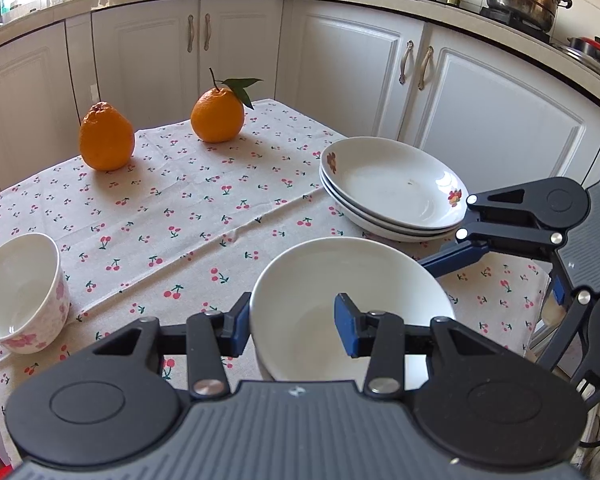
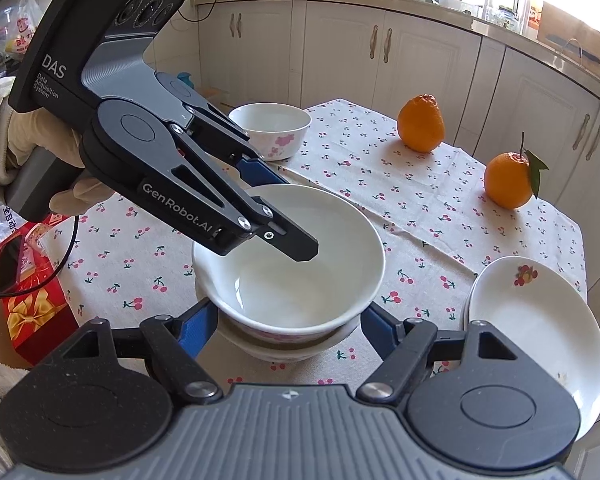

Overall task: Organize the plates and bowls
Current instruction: 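Lower the held bowl into the plain white bowl and open the left gripper, then move the right gripper to the rim of the other pink-flowered bowl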

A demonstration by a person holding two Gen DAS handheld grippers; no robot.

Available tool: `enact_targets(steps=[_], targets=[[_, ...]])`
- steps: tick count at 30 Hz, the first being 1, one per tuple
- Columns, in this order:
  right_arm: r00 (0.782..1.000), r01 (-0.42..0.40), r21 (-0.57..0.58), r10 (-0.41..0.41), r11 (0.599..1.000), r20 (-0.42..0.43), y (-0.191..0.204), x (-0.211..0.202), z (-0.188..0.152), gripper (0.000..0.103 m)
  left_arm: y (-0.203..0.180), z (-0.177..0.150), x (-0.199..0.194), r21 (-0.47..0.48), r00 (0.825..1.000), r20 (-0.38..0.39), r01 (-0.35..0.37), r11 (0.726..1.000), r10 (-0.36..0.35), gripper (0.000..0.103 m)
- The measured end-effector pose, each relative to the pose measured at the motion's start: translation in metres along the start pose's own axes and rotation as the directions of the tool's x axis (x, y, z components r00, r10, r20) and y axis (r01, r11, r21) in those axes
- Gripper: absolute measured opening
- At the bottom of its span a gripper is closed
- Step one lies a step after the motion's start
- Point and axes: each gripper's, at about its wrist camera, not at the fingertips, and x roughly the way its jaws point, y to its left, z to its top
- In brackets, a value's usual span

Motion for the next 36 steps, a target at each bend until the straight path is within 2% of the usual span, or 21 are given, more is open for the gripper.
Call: enact_targets(steps=[10,13,16,22,30,36], targets=[[1.0,-0.006,0.004,0.006,1.0,-0.005,-0.001,0.001,0.0,0.084,0.001,-0.004,0.002,-0.013,1.0,0.004,0.006,1.0,-0.006,0.044],[1.0,0.011,-0.007,-0.011,1.0,0.026,0.001,-0.004,-0.001,0.103,0.003,-0.004,-0.001,-0.017,1.0,0.017,0.002,1.0,-0.002,0.045],[0.999,-0.009,0.001,0.009,1.0,0.043,-0.001,-0.009,0.001,0.103,0.004,-0.005,-0.008,-0.019,0.999,0.038,-0.006,1.0,0.007,0.059],[0.999,-0.013,-0.006,0.013,1.0,0.04,0.002,-0.01,0.005,0.103,0.004,-0.009,-0.026,-0.006,0.996,0.075,-0.038,0.999,0.039,0.076],[0.999,0.008,-0.063,-0.005,0.998,0.038,0.016,-0.01,0.019,0.103,0.015,-0.023,-0.055,0.001,0.986,0.12,-0.119,0.993,0.118,0.087],[0.999,0.012,-0.088,-0.008,0.996,0.052,0.021,-0.006,0.039,0.103,0.034,-0.039,-0.072,-0.029,0.966,0.151,-0.207,0.978,0.209,0.09]])
